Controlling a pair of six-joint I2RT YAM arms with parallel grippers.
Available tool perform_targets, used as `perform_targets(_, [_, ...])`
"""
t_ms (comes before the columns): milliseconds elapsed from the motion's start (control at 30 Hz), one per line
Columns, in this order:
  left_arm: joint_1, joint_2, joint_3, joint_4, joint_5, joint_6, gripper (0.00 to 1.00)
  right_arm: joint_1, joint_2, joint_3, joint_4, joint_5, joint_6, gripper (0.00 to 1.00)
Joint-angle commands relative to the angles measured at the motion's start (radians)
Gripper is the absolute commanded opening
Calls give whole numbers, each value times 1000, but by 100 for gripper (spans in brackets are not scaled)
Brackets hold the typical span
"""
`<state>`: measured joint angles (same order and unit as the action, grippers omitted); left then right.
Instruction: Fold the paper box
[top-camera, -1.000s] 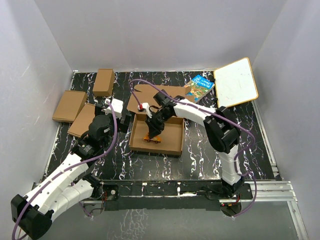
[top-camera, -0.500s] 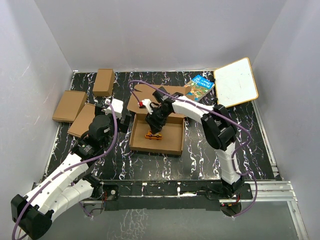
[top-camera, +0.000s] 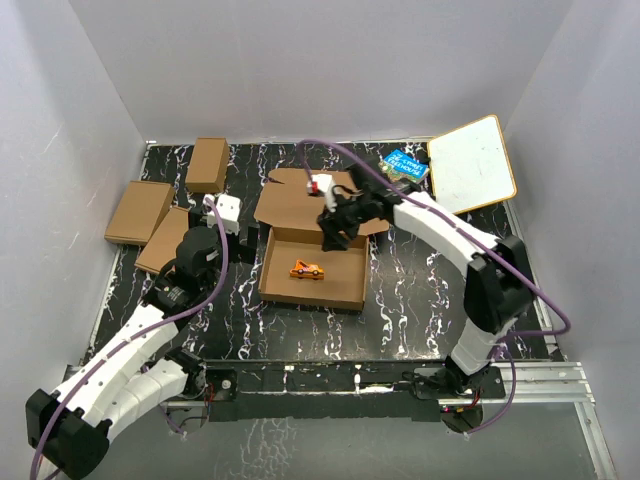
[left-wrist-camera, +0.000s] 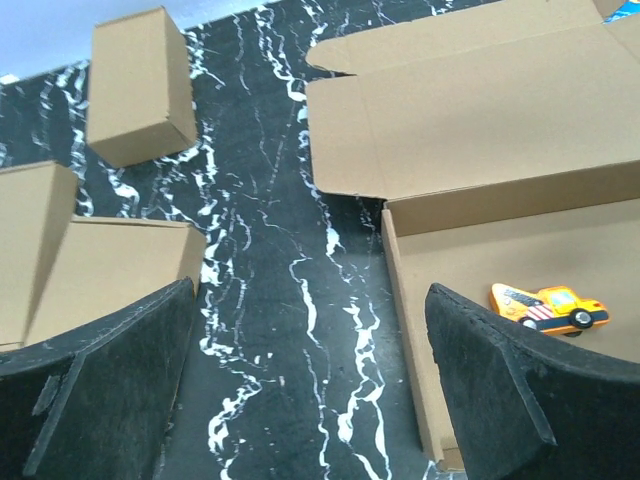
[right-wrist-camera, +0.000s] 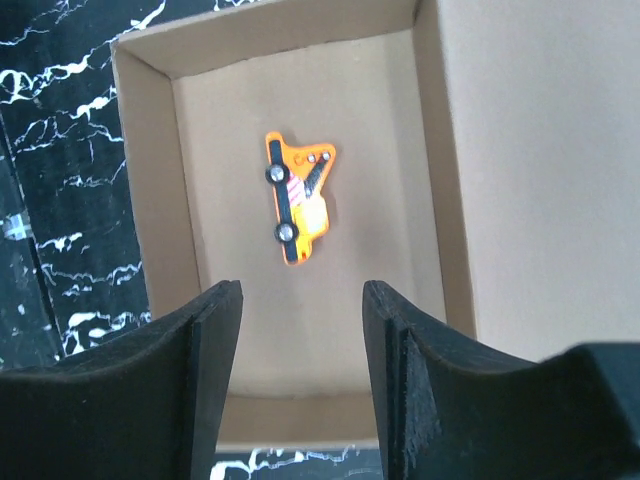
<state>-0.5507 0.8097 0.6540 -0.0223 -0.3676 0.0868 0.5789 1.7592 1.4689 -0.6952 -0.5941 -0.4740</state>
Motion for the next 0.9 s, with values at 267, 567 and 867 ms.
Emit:
perform_targets(267, [372, 297, 41, 254, 697, -630, 95, -486, -349, -589, 768, -488, 357, 100])
perform_targets(567, [547, 880, 309, 435, 989, -868, 93, -576, -362, -705, 879, -575, 454, 100])
perform_targets(867, [549, 1386, 918, -90, 1135, -632, 84, -643, -372, -710, 862, -605, 430, 100])
